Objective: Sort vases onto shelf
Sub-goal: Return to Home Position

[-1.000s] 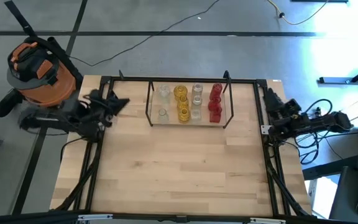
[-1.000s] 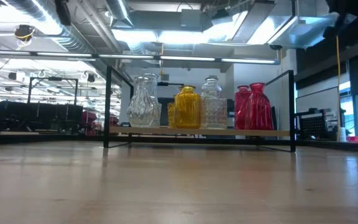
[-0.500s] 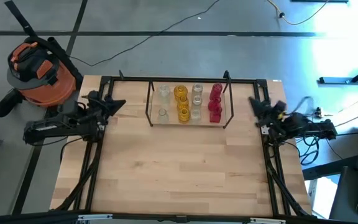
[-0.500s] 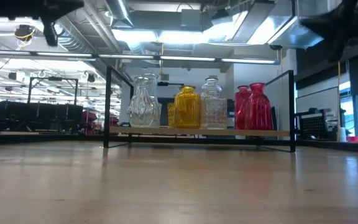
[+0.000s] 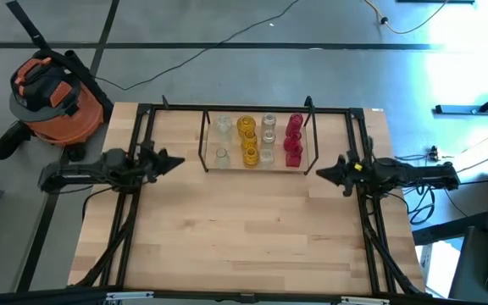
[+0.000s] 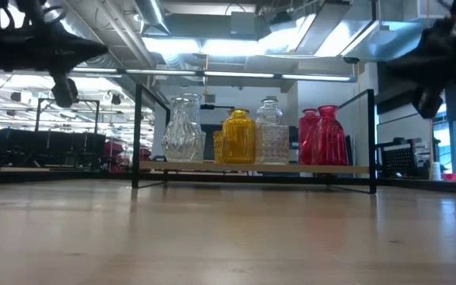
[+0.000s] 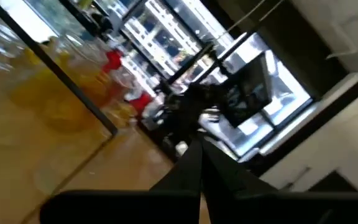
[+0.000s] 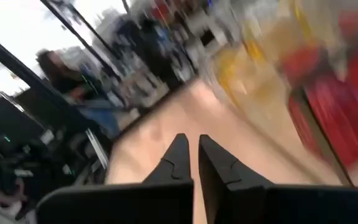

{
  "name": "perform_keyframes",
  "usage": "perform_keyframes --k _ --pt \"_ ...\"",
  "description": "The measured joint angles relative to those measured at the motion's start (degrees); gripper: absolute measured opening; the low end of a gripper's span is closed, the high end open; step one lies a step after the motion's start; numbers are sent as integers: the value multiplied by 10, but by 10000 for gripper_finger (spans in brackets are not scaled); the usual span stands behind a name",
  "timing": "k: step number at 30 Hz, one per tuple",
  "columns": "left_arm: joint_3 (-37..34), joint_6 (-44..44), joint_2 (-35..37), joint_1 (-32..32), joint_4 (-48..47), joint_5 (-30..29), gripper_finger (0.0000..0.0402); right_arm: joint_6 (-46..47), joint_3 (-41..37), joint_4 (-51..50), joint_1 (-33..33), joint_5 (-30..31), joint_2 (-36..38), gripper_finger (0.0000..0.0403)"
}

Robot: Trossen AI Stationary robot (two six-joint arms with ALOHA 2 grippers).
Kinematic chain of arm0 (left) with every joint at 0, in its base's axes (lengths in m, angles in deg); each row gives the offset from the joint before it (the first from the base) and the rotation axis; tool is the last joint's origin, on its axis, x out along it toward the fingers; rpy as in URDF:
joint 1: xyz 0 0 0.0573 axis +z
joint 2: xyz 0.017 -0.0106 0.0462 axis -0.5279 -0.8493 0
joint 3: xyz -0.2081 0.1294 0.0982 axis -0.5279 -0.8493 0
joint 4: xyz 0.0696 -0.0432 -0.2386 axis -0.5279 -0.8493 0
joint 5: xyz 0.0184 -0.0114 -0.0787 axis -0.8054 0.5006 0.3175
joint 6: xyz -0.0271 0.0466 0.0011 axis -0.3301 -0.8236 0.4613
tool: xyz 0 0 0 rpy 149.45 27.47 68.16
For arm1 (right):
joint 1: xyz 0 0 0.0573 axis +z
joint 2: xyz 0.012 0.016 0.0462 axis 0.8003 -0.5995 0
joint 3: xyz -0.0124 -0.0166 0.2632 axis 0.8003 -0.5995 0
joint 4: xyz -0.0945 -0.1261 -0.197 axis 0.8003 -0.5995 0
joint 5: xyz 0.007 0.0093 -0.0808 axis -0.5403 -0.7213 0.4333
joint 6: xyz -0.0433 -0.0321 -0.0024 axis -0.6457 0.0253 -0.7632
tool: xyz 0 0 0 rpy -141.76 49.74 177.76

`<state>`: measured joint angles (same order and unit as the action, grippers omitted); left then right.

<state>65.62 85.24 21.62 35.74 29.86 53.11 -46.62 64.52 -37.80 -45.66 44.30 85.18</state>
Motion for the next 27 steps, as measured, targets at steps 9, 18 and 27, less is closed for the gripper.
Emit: perform_keyframes --k 9,18,27 --pt "-21 15 -3 -113 -43 -16 0 26 -6 -119 0 -19 -2 0" --pt "-21 -93 -48 -142 -56 58 0 -72 -6 -123 0 -39 -26 1" --pt "-21 -279 -70 -156 -55 93 0 -144 -5 -136 0 -146 -25 1"
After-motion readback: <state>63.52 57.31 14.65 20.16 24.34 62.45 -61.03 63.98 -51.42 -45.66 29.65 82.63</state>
